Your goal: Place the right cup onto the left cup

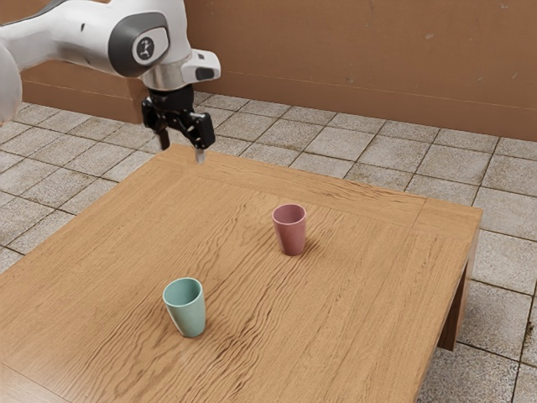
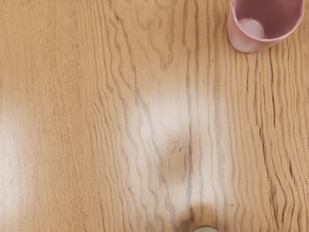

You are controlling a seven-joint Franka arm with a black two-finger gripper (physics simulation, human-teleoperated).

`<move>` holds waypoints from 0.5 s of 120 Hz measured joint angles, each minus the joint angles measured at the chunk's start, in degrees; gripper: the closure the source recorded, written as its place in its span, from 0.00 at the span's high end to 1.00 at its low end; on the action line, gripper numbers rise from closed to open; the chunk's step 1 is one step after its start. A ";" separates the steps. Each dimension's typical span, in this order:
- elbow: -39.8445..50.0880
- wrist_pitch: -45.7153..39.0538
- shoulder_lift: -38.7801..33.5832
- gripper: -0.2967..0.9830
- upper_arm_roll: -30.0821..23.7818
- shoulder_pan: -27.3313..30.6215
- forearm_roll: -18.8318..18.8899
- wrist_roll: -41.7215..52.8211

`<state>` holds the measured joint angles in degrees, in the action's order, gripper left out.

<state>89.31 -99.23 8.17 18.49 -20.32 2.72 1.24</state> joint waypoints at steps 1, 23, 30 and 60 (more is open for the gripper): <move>-0.82 -0.06 0.74 0.75 -0.10 0.06 -0.17 -0.04; -17.35 -0.63 16.22 0.75 -4.46 2.83 -3.26 -0.81; -21.96 -0.58 21.38 0.75 -5.53 3.59 -4.10 -0.99; -29.90 -0.98 34.04 0.75 -7.71 5.88 -8.41 -1.46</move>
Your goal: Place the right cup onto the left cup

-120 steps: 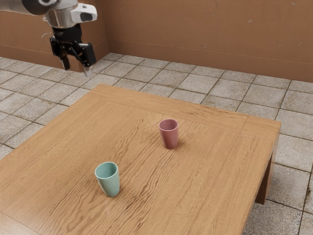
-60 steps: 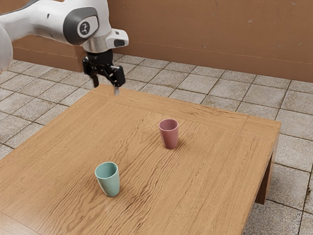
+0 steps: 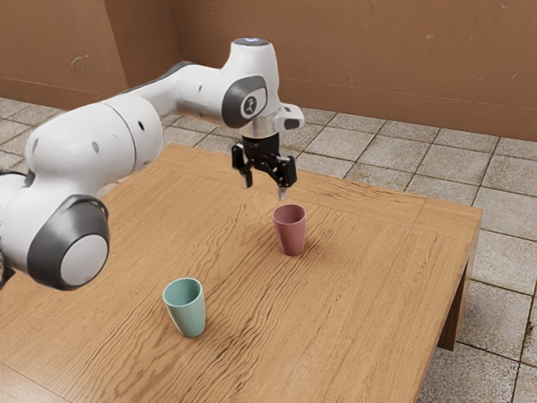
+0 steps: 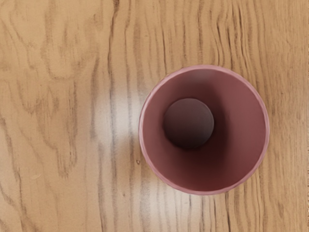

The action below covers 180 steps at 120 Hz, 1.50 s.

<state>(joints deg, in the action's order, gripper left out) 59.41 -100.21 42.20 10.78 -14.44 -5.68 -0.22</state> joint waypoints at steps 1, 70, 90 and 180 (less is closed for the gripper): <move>-0.05 -0.03 0.13 0.75 -0.06 0.00 -0.08 -0.01; -0.17 -1.20 2.78 0.76 -3.28 -0.45 -3.07 -4.59; -0.33 -2.12 4.77 0.76 -3.06 -0.51 -3.07 -5.71; -10.43 -3.65 12.18 0.74 -4.71 -0.76 -0.11 -8.40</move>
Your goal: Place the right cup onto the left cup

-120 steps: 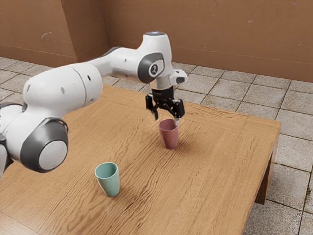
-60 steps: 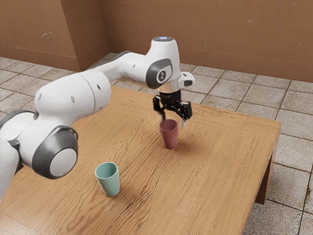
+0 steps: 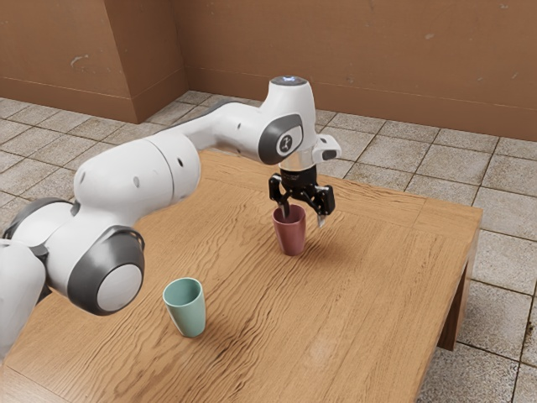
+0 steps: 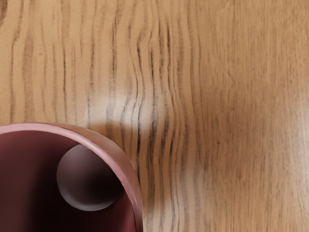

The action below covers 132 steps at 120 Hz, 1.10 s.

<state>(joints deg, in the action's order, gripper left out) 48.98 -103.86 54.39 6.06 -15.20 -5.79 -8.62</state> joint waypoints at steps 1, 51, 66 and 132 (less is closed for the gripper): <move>0.00 -0.01 0.02 0.74 0.00 0.01 0.00 -0.02; 0.00 -0.63 2.03 0.66 0.17 0.08 -0.01 -0.71; 0.00 -0.87 2.01 0.53 0.18 0.08 -0.02 -0.85; 0.07 -0.67 2.00 0.16 0.59 -0.01 -0.16 -1.49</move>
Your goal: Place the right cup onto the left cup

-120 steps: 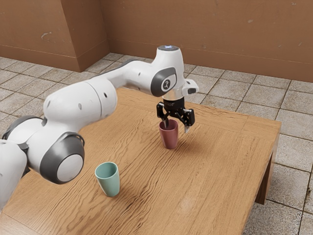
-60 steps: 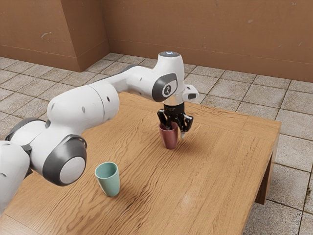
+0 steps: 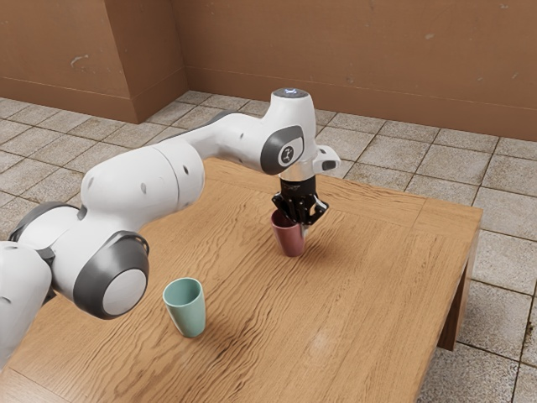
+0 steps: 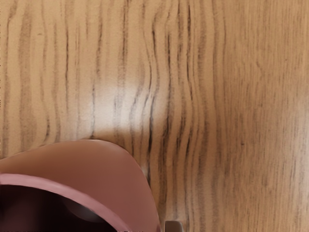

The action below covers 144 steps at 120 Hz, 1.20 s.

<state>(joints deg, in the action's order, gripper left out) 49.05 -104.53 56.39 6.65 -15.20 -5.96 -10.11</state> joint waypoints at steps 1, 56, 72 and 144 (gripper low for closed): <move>0.00 0.01 0.01 0.16 0.00 0.01 0.01 -0.01; 0.36 0.45 0.35 0.16 0.16 0.26 0.33 -0.49; 0.43 1.46 -1.96 0.16 0.35 0.13 0.50 -0.54; 58.22 -3.94 -48.47 0.15 -0.04 0.01 6.91 -5.26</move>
<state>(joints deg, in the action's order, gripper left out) 107.28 -108.47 7.92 6.61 -15.19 0.96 -15.37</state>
